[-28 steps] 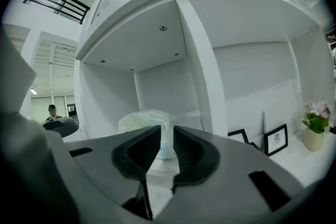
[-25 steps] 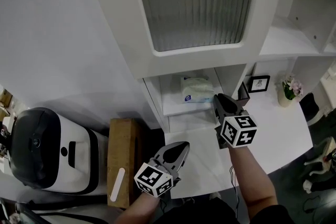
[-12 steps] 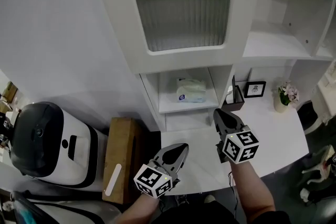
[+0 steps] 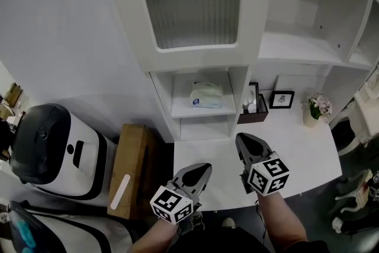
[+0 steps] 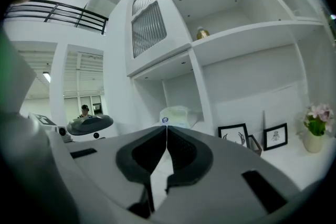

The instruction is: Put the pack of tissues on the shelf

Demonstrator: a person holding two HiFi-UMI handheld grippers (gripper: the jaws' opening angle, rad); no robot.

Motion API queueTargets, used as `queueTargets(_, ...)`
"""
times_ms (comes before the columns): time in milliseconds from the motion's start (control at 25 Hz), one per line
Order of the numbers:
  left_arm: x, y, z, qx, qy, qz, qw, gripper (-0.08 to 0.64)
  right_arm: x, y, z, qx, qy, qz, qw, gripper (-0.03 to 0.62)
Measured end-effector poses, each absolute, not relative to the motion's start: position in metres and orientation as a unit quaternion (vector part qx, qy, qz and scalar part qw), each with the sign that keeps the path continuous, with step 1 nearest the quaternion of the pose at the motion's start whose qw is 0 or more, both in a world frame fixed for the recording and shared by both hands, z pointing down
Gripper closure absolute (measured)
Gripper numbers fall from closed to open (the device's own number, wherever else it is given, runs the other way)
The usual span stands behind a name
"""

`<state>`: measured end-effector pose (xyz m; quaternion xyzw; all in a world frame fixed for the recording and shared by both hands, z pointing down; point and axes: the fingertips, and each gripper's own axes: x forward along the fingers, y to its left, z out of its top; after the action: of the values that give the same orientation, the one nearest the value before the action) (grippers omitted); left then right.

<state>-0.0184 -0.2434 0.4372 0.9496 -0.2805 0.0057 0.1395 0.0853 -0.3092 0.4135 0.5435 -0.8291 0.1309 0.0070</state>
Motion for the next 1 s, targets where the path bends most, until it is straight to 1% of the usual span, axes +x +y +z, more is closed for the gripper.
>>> queueTargets(320,-0.004,-0.211,0.442,0.941,-0.304,0.012,0.146,0.557,0.089,-0.261,0.431,0.510,-0.847,0.151,0.013,0.586)
queueTargets(680,0.019,-0.175,0.449,0.930,-0.337,0.013,0.147,0.557,0.111,-0.218,0.461,0.482,-0.858,0.174,0.030,0.586)
queueTargets(1000,0.035,-0.142,0.450,0.916,-0.374,0.013,0.145,0.557,0.117,-0.188,0.468,0.440,-0.879,0.179,0.040,0.588)
